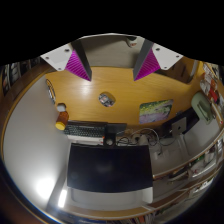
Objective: Arrange mouse
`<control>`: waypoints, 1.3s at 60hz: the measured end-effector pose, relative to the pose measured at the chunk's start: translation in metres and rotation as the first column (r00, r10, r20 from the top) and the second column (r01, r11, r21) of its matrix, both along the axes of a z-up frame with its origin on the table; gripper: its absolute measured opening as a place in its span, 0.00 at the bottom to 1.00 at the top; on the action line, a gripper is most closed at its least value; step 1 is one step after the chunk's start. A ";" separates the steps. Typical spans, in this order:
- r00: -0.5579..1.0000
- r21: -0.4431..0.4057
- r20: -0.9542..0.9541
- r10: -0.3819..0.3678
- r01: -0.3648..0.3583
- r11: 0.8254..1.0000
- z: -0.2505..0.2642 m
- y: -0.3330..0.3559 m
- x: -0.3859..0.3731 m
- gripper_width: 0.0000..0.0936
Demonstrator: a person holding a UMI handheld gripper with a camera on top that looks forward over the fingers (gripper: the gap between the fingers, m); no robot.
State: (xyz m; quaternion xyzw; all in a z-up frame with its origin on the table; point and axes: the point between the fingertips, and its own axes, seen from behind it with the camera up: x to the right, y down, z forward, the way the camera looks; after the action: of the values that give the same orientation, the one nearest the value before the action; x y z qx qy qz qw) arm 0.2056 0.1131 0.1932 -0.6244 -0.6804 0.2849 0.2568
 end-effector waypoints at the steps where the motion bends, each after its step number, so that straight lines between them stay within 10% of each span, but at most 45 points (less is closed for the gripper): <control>1: 1.000 0.001 0.000 -0.002 0.002 1.000 -0.001 0.001 0.000 0.92; 78: 0.990 0.047 -0.100 -0.097 0.102 0.994 -0.196 0.033 -0.226 0.92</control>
State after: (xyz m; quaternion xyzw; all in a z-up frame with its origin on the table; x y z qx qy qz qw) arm -0.0205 0.1465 -0.0031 -0.6363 -0.6422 0.2839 0.3197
